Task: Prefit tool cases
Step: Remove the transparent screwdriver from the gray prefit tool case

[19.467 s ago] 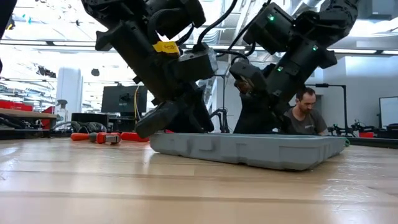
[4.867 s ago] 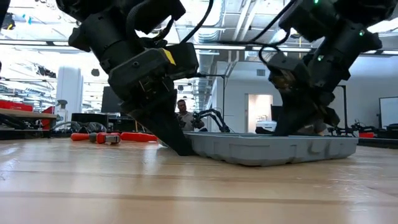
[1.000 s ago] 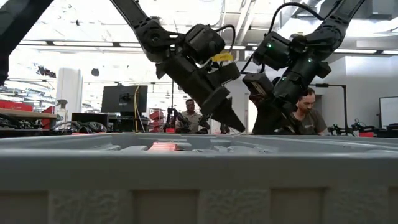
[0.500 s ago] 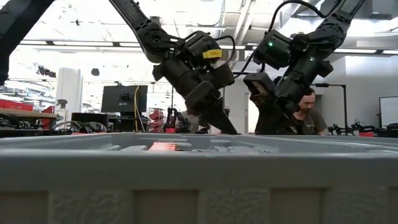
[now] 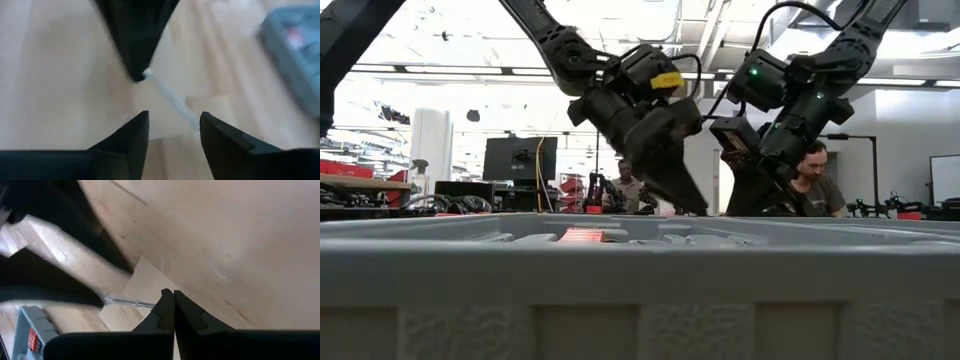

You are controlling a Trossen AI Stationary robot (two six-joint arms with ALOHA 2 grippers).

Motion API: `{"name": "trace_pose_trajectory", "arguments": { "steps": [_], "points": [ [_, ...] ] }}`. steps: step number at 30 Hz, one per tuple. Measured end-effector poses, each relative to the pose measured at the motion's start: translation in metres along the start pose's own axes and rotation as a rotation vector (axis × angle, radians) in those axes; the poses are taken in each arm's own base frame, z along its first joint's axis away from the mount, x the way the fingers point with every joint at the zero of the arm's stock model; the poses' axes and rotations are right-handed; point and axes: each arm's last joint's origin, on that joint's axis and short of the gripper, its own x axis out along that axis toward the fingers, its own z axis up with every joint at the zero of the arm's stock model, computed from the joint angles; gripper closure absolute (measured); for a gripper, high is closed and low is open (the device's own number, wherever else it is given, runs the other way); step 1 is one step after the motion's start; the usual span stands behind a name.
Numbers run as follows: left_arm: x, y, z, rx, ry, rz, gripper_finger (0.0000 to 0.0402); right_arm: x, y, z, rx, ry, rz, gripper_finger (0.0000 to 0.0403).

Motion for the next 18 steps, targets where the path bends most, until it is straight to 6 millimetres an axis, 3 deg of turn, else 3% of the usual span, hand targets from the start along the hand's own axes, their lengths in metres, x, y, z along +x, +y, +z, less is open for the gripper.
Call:
{"name": "trace_pose_trajectory", "arguments": {
  "steps": [8, 18],
  "points": [
    [-0.007, -0.002, 0.026, -0.099, -0.009, -0.024, 0.0229, -0.001, -0.002, 0.003, 0.009, -0.015, -0.005, 0.0395],
    [0.002, -0.018, 0.021, -0.077, 0.068, 0.161, 0.0229, -0.001, -0.002, 0.008, 0.013, -0.046, 0.011, 0.0395]
  ]
}}
